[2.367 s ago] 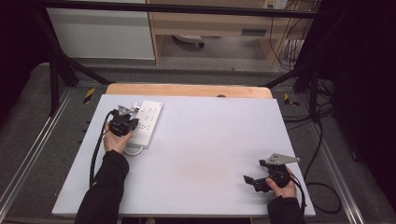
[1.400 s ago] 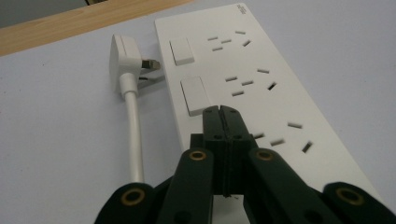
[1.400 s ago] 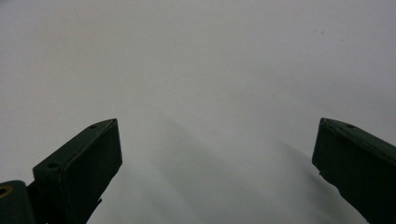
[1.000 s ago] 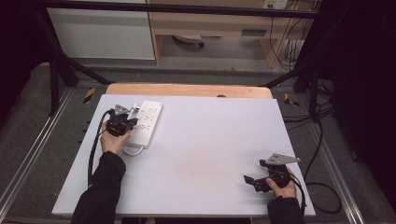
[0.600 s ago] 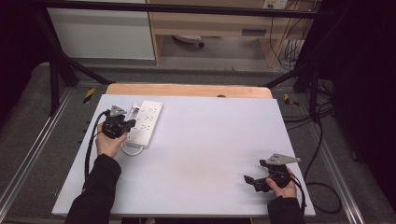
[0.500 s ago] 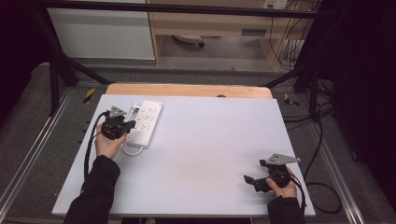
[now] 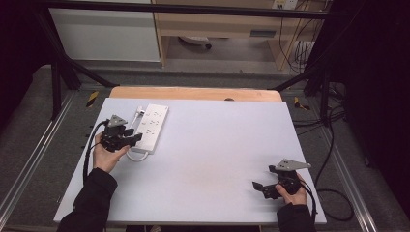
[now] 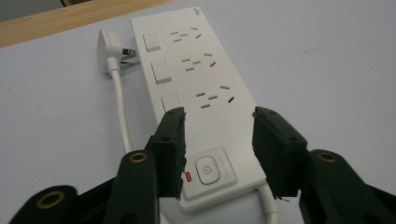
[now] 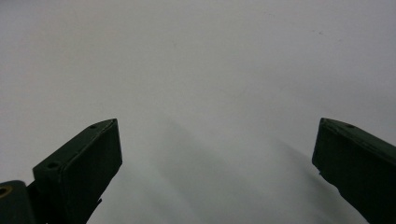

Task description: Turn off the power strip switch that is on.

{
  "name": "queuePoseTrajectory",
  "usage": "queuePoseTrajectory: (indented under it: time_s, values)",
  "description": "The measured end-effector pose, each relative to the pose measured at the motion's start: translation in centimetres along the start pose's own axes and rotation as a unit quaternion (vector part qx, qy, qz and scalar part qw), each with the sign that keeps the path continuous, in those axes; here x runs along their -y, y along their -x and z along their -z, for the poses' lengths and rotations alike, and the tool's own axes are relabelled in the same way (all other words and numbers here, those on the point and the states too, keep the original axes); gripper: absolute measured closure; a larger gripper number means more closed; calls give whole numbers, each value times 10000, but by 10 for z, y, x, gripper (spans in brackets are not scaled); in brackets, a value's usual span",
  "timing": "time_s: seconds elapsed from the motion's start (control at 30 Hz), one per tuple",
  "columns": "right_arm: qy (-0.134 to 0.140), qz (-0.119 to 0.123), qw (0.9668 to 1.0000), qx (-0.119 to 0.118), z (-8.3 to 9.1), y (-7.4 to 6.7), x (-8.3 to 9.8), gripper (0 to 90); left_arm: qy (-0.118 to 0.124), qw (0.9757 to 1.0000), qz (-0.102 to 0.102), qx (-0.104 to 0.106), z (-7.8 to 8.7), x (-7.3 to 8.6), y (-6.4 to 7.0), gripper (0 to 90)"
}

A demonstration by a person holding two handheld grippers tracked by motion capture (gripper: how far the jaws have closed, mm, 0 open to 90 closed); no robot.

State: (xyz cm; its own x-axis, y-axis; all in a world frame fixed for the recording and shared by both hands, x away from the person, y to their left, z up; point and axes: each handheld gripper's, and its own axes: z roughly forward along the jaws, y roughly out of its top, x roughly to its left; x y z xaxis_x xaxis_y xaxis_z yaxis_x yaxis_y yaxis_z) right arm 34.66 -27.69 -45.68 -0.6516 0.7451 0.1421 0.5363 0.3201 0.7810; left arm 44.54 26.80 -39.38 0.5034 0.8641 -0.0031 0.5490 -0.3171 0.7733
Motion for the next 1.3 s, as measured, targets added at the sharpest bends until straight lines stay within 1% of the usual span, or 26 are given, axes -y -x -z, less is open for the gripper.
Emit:
queuePoseTrajectory:
  time_s: [0.17, 0.27, 0.43, 0.57, 0.6, 0.73, 1.0, 1.1, 1.13, 1.23, 1.3]
  values:
    - [0, -8, 10000, -11, -1, -1, 0, 20, -88, 9999, -66, 33, 5, 4, 5, 419]
    - [6, -10, 10000, -14, -1, 0, 0, 20, -145, 9998, -114, -7, 7, 7, 8, 317]
    - [5, 2, 10000, -18, -1, 0, 0, 20, -205, 9997, -105, 3, 13, 12, 11, 183]
    - [-2, 3, 10000, -16, -1, 0, 0, 20, -196, 9997, -135, 5, 18, 15, 16, 112]
    - [-1, 1, 10000, -16, -1, -1, 0, 20, -201, 9996, -174, -8, 19, 16, 17, 103]
    - [-1, 1, 10000, -19, -1, -1, 0, 20, -149, 9997, -189, -14, 23, 21, 22, 87]
    - [1, -13, 10000, -16, -1, -1, 0, 20, -73, 9994, -331, 46, 28, 35, 32, 84]
    - [-5, 5, 10000, -13, -1, -1, 0, 20, -29, 9994, -336, 50, 30, 41, 35, 84]
    - [-7, 3, 10000, -15, 0, -1, 0, 20, 23, 9995, -316, 48, 31, 44, 36, 83]
    - [-5, -9, 10000, -9, -1, -1, 0, 20, 17, 9993, -356, 71, 32, 51, 38, 82]
    - [-8, -25, 10000, -7, -1, -1, 0, 20, 42, 9994, -348, 80, 33, 56, 39, 81]
